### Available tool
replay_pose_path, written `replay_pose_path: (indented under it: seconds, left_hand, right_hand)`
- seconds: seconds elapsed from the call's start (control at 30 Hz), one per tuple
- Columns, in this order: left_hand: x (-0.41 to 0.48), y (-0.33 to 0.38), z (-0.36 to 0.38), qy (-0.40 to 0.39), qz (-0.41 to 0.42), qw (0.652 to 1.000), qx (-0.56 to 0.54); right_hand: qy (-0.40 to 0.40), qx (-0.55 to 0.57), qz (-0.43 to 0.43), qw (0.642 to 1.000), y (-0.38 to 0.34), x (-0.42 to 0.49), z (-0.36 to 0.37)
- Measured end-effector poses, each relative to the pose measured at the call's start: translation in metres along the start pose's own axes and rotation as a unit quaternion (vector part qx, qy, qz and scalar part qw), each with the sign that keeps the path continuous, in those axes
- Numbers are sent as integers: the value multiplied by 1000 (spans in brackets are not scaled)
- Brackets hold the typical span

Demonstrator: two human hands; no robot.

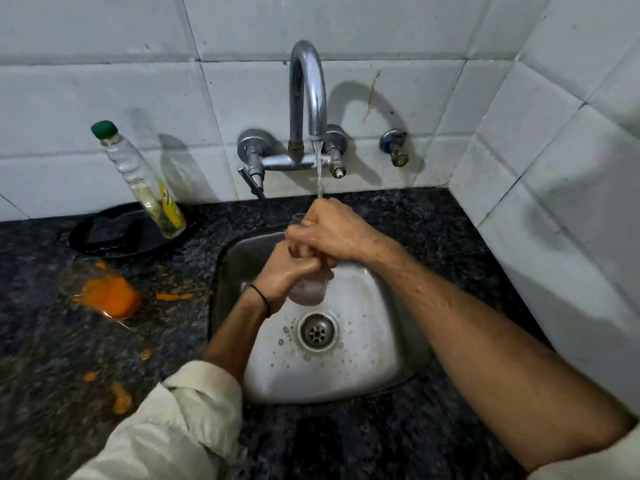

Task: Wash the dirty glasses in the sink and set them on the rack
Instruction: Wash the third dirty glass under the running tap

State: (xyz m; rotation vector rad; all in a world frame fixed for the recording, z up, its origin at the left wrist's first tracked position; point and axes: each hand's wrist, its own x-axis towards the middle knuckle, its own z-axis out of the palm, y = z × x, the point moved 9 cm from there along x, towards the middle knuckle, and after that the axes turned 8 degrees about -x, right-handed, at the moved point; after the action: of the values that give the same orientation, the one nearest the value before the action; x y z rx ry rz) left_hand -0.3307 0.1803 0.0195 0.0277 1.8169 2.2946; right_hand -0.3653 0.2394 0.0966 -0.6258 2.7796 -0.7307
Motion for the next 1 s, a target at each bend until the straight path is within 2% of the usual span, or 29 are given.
replay_pose_path:
  seconds: [0.03,0.07,0.1,0.13,0.2,0.27,0.33,0.37,0.43,0.5,0.53,0.57,0.6,0.7,0.77,0.8,0.87,0.93,1.0]
  left_hand:
    - [1,4,-6,77,15,991,106]
    - [0,9,-12,152,32,963,221]
    - [-5,16,-13,201,51,933,293]
    - [-7,16,-12,208,63,926,308]
    - [-2,-1,-12,141,31,965,221]
    - [0,-15,-5,20,-19,996,90]
    - [-6,-18,5,-62,-31,998,5]
    - [-8,-15,7,-61,-27,998,-1]
    - [-4,-9,2,35,-5,997,70]
    - [-2,1,-4,156,28,963,219]
    - [-5,10,-3,198,51,939,276]
    - [-7,14,0,208,68,930,294]
    - [-5,11,1,190,74,938,281]
    - [-2,-13,-1,41,-6,997,72]
    - [-5,-17,0,-39,-30,998,38]
    - [-4,-19,-3,-39,-32,997,60]
    - [1,-19,-12,48,-22,991,121]
    - [1,-10,-18,169,14,957,235]
    - [-2,-5,-14,212,45,942,257]
  right_hand:
    - [35,7,39,999,5,0,2]
    - [63,-2,79,995,11,0,5]
    - [81,-22,109,991,14,-2,8]
    - [87,-40,120,988,18,-2,11]
    - [69,-57,78,993,18,-3,12]
    - [-1,-55,5,998,13,-6,14]
    - [-55,-43,-37,997,9,-8,18]
    - [-45,-38,-39,997,8,-8,16]
    - [30,-7,10,999,15,-7,9]
    - [100,10,84,991,23,-8,7]
    - [112,-11,102,988,24,-9,10]
    - [115,-41,102,987,22,-10,12]
    - [116,-63,89,987,21,-10,13]
    - [52,-26,9,998,18,-11,12]
    - [-11,33,-30,999,15,-13,18]
    - [-6,38,-26,999,14,-13,18]
    - [57,23,33,998,20,-13,16]
    - [101,2,98,990,24,-12,17]
    - [101,-45,104,988,21,-8,18]
